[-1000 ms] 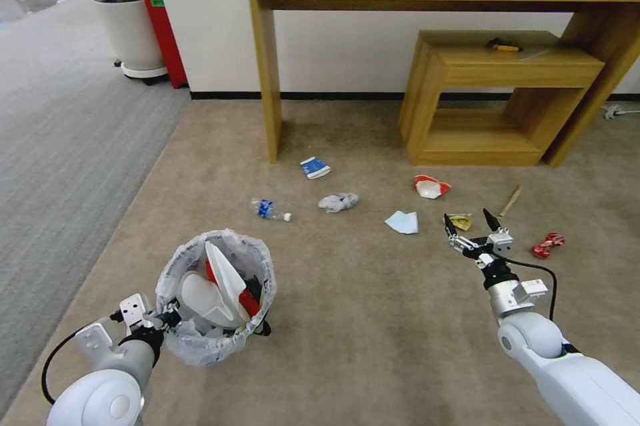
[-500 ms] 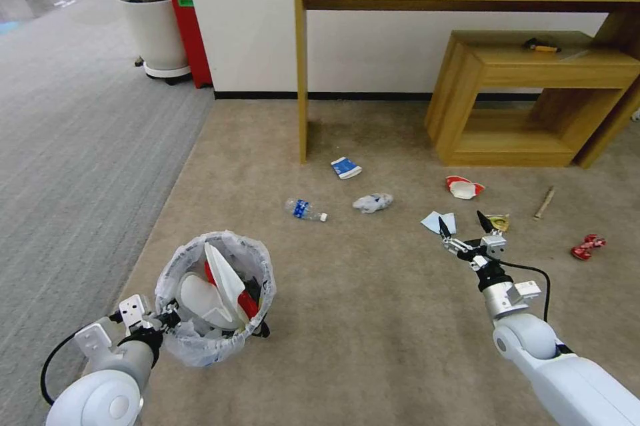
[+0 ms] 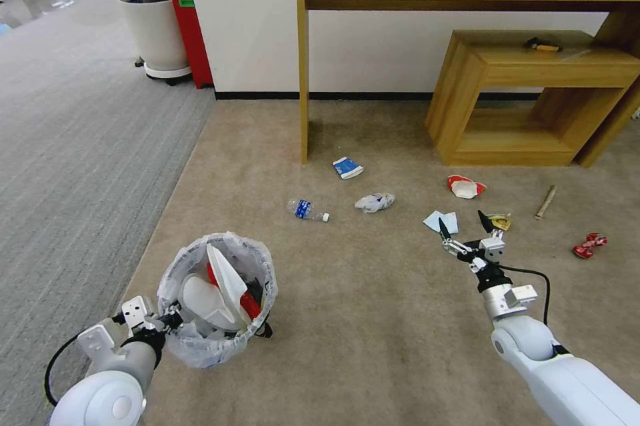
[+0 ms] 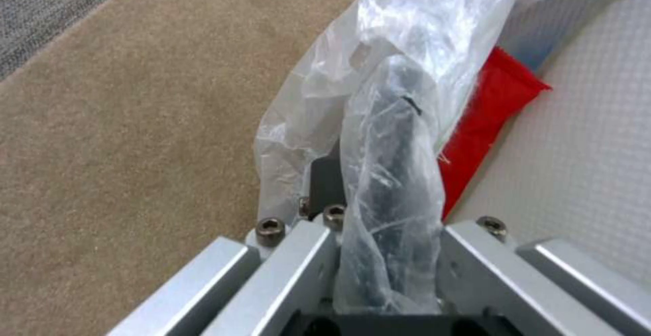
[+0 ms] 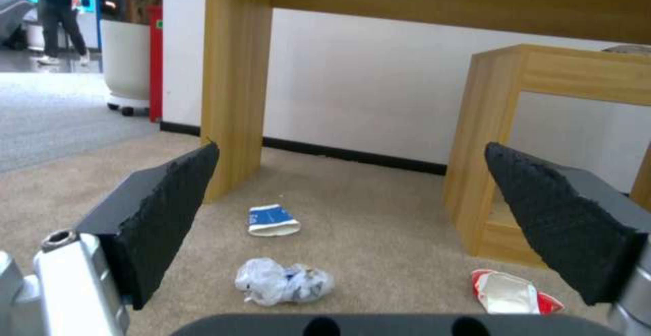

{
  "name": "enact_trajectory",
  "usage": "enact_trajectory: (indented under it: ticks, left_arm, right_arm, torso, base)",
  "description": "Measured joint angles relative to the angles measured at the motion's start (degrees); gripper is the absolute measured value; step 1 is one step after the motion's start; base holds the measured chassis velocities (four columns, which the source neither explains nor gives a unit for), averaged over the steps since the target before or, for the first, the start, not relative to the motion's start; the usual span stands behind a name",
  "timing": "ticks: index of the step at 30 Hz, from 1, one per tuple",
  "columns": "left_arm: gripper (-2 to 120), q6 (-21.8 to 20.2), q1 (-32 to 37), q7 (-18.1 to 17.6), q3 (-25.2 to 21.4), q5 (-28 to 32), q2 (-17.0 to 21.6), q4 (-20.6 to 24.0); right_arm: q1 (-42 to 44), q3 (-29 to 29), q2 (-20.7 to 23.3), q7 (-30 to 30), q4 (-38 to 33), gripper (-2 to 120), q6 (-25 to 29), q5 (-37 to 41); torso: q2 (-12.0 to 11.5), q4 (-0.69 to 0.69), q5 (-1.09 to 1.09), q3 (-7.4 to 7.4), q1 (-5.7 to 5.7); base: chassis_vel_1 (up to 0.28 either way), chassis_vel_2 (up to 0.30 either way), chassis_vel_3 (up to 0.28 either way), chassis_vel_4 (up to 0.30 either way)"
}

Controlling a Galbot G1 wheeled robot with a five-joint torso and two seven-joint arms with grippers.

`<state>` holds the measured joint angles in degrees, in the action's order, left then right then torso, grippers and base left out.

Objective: Pick up the trash bin and place the garbage on the floor into it.

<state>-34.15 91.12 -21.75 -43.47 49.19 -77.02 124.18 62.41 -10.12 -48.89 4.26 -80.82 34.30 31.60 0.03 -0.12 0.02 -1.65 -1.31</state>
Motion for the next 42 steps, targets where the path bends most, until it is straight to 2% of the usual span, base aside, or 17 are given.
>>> enact_trajectory:
  ticks: [10, 24, 42]
  left_arm:
    - [0, 0.19, 0.01, 0.24, 0.43, -0.48, -0.53, -0.23]
    - [0, 0.42, -0.33, 0.33, 0.77, -0.6, -0.69, -0.54]
    - [0, 0.42, -0.64, 0.27, 0.81, -0.41, -0.6, -0.58]
  right_arm:
    - [0.05, 0.14, -0.11, -0.27, 0.21, 100, 0.02, -0.52]
    - [-0.93, 1.44, -0.82, -0.3, 0.99, 100, 0.73, -0.83]
    - [-1.93, 2.22, -0.94, 0.0, 1.46, 100, 0.88, -1.08]
  torso:
    - [0.0, 0.0, -0.01, 0.01, 0.01]
    - [0.0, 0.01, -0.01, -0.02, -0.02]
    - [0.0, 0.0, 0.0, 0.0, 0.01]
  base:
    - [-0.039, 0.035, 0.03, -0.038]
    - [-0.194, 0.205, 0.191, -0.194]
    - [-0.008, 0.003, 0.001, -0.005]
